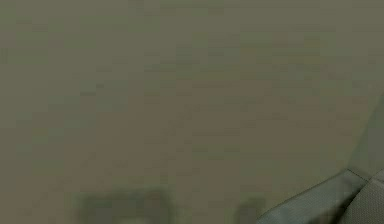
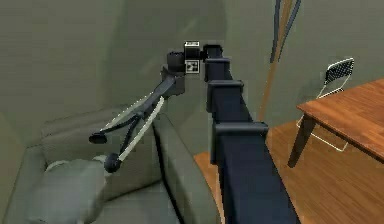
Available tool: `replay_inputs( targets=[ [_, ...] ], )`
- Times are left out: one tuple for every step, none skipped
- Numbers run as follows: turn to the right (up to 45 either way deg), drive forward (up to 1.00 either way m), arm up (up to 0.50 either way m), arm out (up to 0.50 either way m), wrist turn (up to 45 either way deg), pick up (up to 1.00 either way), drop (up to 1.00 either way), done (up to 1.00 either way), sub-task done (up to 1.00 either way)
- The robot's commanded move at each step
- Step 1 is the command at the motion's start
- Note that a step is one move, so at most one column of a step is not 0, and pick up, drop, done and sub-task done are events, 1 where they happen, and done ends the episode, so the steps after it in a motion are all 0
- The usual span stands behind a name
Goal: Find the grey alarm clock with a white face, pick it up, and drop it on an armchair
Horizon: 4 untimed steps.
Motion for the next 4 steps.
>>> replay_inputs(
  targets=[
    [0.0,0.0,0.0,0.0,39.0,0.0,0.0,0.0,0.0],
    [0.0,0.0,-0.46,0.0,0.0,0.0,0.0,0.0,0.0],
    [0.0,0.0,-0.32,0.0,0.0,0.0,0.0,0.0,0.0],
    [0.0,0.0,0.0,0.0,0.0,0.0,1.0,0.0,0.0]
  ],
)
